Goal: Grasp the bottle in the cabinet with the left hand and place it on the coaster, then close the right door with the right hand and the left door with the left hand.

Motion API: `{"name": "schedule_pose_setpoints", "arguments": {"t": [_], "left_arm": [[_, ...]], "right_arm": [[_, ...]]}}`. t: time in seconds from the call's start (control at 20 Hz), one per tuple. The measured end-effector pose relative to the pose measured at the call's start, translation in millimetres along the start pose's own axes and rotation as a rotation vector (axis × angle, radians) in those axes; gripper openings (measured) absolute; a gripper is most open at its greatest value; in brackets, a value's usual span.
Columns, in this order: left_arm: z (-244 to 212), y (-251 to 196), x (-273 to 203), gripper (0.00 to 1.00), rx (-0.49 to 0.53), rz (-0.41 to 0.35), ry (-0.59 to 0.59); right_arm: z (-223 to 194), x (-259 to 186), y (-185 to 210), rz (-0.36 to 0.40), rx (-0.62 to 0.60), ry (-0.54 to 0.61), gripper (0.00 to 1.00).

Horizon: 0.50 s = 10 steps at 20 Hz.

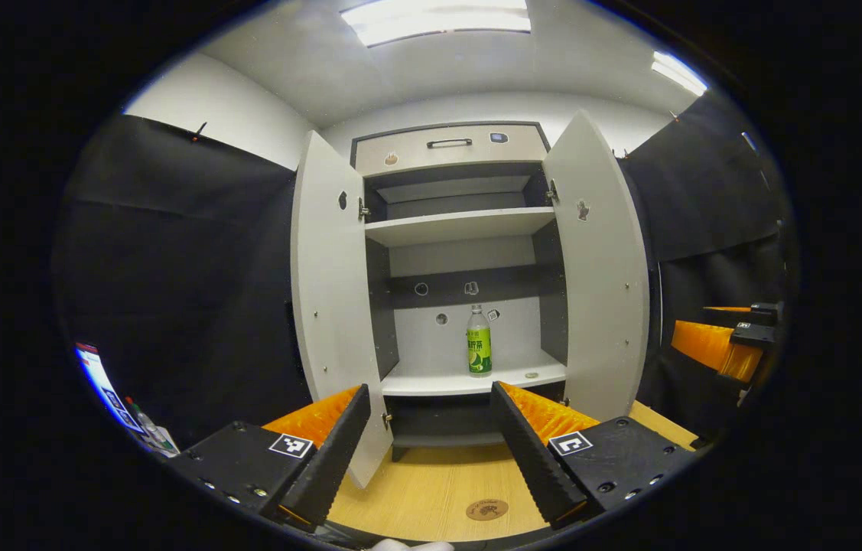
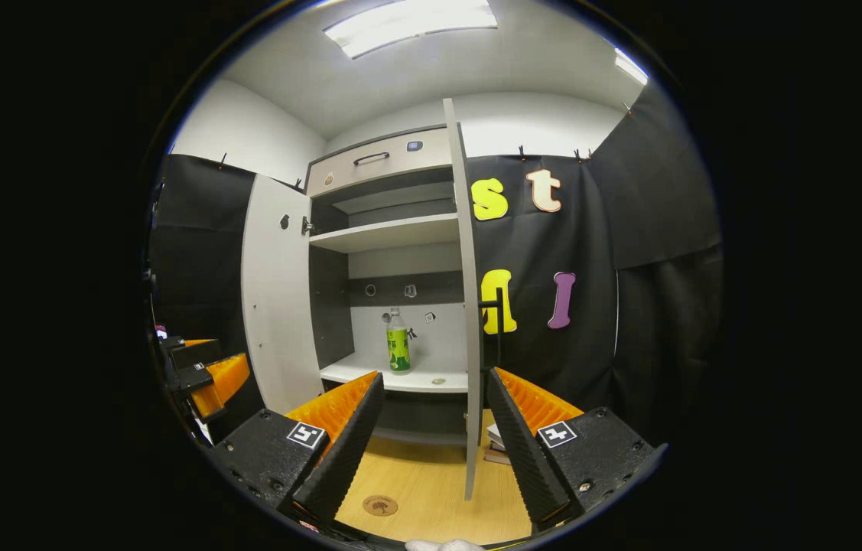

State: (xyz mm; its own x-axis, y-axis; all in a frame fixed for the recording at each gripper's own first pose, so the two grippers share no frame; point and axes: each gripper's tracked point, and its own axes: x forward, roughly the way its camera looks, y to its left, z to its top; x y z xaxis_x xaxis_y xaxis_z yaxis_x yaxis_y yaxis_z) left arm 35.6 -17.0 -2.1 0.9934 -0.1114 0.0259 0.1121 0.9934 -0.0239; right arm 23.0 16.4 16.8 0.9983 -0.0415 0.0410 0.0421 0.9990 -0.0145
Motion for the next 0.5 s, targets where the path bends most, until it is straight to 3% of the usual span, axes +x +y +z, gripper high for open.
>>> {"name": "schedule_pose_setpoints", "arguments": {"t": [0.5], "left_arm": [[-4, -13, 184, 0.96, -0.019, -0.156, -0.084]], "right_arm": [[12, 59, 27, -0.109, -0.006, 0.002, 0.83]]}}
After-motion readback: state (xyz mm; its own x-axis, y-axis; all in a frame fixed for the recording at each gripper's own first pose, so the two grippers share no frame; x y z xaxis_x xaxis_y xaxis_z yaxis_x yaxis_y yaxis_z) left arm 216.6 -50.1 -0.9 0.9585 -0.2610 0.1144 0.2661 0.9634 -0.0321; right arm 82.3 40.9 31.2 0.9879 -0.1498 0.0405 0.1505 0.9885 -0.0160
